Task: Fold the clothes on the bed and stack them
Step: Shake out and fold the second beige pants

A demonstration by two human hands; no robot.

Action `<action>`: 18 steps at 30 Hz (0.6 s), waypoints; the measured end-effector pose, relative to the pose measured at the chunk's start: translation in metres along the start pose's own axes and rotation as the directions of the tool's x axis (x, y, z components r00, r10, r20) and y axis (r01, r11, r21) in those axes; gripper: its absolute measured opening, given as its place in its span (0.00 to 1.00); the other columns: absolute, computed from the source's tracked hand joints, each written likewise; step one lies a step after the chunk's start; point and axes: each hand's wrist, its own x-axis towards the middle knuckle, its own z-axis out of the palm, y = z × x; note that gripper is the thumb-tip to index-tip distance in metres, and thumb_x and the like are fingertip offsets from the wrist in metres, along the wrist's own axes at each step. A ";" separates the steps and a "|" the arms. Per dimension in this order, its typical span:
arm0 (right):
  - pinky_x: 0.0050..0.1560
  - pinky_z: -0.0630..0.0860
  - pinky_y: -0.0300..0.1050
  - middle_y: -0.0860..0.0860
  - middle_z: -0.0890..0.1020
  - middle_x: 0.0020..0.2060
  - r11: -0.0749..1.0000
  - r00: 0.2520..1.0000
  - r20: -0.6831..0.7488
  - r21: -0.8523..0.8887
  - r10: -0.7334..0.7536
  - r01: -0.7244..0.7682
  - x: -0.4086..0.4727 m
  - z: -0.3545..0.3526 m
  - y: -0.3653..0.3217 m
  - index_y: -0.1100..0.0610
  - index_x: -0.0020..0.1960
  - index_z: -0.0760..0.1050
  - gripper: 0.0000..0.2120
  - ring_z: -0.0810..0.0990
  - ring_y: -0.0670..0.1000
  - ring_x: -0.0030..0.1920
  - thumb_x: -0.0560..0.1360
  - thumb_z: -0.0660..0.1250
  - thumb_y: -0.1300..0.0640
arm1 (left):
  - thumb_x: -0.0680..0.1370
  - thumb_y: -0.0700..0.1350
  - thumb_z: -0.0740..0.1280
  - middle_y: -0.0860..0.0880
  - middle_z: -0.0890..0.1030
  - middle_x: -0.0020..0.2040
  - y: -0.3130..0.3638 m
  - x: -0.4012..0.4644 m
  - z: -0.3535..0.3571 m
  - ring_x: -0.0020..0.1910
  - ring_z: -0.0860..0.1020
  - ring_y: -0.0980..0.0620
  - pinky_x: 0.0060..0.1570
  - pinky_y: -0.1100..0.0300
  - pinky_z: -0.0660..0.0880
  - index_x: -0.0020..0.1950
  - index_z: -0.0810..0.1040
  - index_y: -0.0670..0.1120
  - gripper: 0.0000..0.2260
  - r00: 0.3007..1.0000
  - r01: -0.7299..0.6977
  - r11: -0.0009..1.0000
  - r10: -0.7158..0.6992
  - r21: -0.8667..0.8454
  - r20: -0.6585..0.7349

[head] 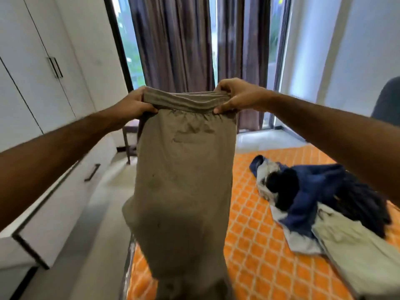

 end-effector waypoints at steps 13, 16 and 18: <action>0.59 0.74 0.68 0.62 0.81 0.56 0.860 0.408 0.910 0.269 -0.079 -0.433 -0.060 0.175 0.114 0.56 0.58 0.77 0.17 0.81 0.63 0.57 0.73 0.71 0.72 | 0.70 0.35 0.78 0.36 0.78 0.63 -0.165 -0.065 0.079 0.65 0.76 0.36 0.67 0.34 0.69 0.66 0.73 0.38 0.27 0.285 0.460 0.880 -0.272 0.118 0.919; 0.66 0.62 0.81 0.71 0.69 0.70 0.853 0.117 0.983 0.178 -0.138 -0.491 -0.054 0.203 0.129 0.60 0.75 0.66 0.29 0.70 0.72 0.70 0.76 0.64 0.76 | 0.70 0.36 0.78 0.38 0.80 0.58 -0.173 -0.064 0.093 0.60 0.78 0.40 0.60 0.43 0.76 0.62 0.75 0.38 0.23 0.167 0.402 0.902 -0.244 0.159 0.955; 0.66 0.63 0.80 0.70 0.71 0.70 0.880 0.088 0.991 0.131 -0.102 -0.456 -0.037 0.202 0.138 0.61 0.76 0.65 0.31 0.70 0.72 0.70 0.76 0.67 0.73 | 0.71 0.33 0.76 0.39 0.81 0.56 -0.167 -0.048 0.093 0.58 0.80 0.43 0.55 0.51 0.79 0.61 0.76 0.39 0.20 0.255 0.294 0.935 -0.275 0.197 0.927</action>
